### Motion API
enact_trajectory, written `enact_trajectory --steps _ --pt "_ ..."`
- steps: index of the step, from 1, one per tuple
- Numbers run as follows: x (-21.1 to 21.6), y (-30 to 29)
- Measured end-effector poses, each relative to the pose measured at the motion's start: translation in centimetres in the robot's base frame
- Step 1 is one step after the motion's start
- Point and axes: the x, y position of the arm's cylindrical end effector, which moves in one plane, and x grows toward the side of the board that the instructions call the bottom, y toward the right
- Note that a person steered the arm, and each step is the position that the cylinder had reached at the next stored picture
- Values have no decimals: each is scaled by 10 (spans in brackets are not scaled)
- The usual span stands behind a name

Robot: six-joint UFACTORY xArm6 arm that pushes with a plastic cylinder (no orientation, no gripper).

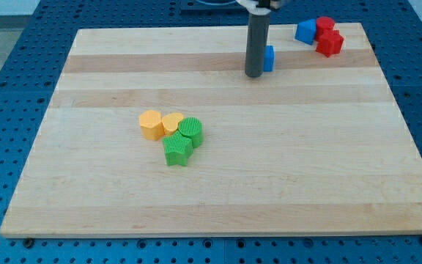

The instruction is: Drag blue cube towards blue triangle

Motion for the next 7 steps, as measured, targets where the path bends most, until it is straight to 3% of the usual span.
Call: enact_trajectory --steps 2,4,5,6,7 --pt "-16 32" --pt "7 -45" --pt "-18 -69" --pt "-37 -56" --pt "-37 -5"
